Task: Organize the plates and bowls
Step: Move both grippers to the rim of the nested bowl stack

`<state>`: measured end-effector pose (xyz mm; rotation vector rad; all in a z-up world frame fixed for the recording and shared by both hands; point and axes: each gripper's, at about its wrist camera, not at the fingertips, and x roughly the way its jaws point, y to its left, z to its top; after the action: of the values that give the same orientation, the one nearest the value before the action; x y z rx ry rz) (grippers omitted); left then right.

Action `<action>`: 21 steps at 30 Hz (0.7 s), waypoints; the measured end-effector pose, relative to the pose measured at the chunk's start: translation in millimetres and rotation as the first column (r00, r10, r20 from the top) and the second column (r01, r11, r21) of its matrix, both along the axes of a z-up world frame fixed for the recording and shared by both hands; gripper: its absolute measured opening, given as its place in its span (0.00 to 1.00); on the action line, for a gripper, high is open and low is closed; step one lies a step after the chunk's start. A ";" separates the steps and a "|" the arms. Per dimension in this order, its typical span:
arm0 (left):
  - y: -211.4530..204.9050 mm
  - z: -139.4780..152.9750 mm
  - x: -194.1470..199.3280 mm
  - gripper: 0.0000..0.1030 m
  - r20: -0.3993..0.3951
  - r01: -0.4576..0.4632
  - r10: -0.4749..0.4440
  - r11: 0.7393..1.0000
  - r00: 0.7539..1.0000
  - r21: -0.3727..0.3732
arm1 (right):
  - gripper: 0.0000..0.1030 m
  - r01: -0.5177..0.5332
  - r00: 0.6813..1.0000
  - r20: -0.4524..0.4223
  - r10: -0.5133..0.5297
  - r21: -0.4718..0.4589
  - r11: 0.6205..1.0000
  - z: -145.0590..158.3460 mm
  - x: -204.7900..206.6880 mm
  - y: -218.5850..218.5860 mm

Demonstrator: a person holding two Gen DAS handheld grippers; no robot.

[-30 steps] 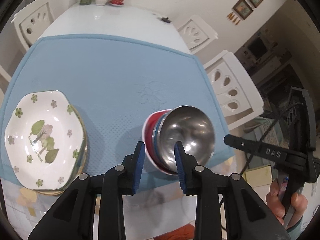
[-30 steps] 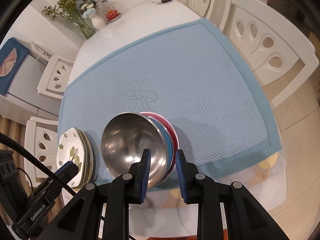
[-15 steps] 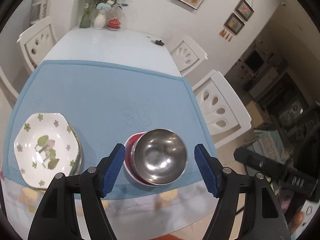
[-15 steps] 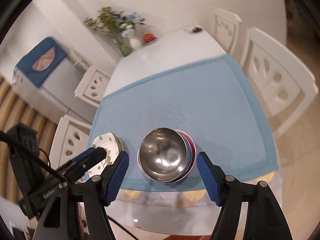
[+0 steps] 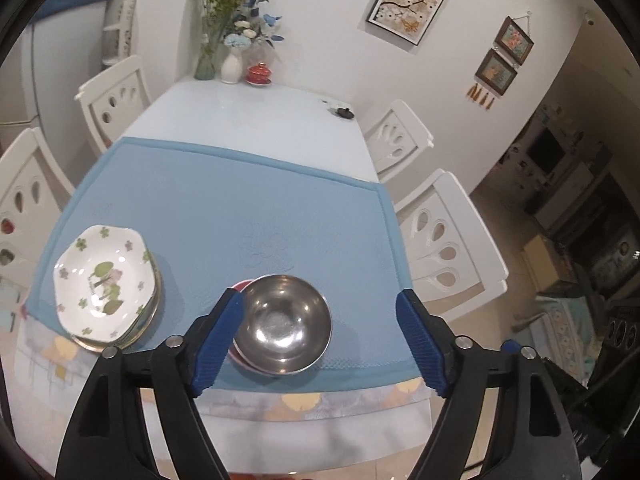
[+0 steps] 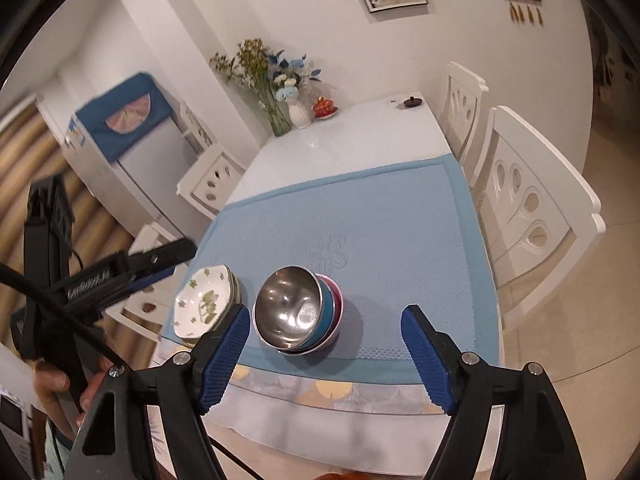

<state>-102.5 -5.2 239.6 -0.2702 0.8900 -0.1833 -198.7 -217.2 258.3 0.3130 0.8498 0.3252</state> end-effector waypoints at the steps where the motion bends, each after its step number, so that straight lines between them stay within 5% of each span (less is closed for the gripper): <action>1: -0.2 -1.8 -3.1 0.79 -0.010 -0.012 0.012 1.000 1.000 0.010 | 0.76 0.002 1.000 0.001 -0.002 0.012 1.000 -1.5 0.7 -4.8; 11: 13.9 -39.2 -11.1 0.79 -0.117 -0.027 0.024 0.999 0.993 -0.023 | 0.80 -0.065 0.991 -0.103 0.082 0.159 0.985 -42.7 20.3 -10.6; 21: 34.7 -94.6 17.7 0.79 -0.232 0.103 -0.109 0.994 0.967 -0.038 | 0.81 0.042 0.983 -0.183 -0.023 0.099 0.994 -84.6 78.6 -1.0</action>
<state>-84.8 29.5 145.0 -0.2719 1.1377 -0.2658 -120.1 -218.2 173.8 0.4571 1.0077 0.3137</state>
